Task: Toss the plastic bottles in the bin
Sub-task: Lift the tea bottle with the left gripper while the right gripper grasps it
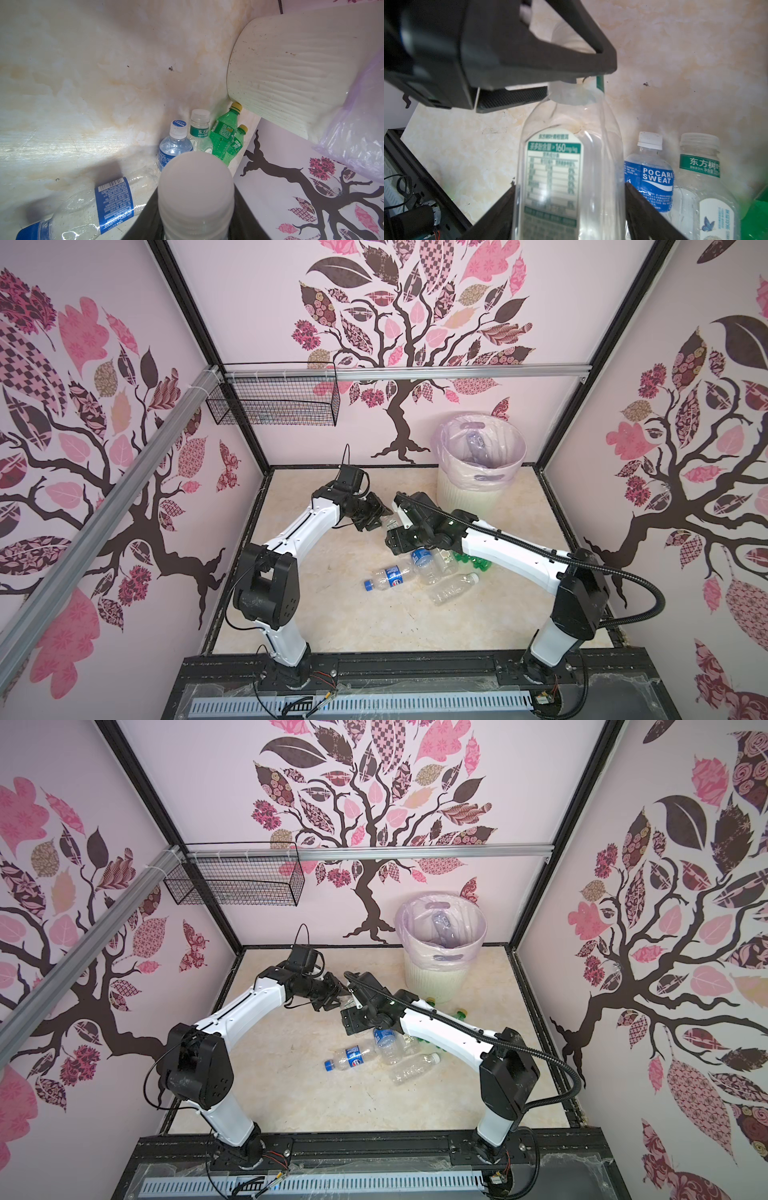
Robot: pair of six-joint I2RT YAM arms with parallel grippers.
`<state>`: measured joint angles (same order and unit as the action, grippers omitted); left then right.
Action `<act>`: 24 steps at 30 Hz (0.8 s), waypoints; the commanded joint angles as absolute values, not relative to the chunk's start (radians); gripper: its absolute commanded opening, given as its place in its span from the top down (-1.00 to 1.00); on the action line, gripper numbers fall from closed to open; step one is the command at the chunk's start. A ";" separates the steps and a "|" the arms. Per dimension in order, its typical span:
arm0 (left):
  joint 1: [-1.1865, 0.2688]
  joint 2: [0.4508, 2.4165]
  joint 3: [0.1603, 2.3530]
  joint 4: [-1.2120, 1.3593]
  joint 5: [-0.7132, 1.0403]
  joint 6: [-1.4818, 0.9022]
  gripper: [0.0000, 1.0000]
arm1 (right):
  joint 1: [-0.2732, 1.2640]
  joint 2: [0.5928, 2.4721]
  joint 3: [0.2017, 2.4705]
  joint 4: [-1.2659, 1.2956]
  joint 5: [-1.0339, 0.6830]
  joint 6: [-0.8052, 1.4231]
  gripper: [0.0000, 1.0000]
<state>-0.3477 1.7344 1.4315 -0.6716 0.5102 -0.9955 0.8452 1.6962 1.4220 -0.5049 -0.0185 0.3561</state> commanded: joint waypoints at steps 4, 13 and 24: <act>-0.357 1.730 1.473 -0.673 0.517 -1.004 0.32 | 0.850 1.697 1.418 -0.535 0.002 0.373 -0.40; -0.352 1.700 1.479 -0.683 0.505 -1.011 0.06 | 0.851 1.674 1.430 -0.547 0.033 0.361 0.01; -0.278 1.637 1.494 -0.715 0.499 -1.039 -0.55 | 0.849 1.612 1.418 -0.560 0.057 0.349 0.05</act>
<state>-0.2893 1.6661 1.4414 -0.6971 0.5014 -1.0416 0.8478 1.6833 1.4124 -0.5430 0.0303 0.3595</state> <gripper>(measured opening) 0.764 0.608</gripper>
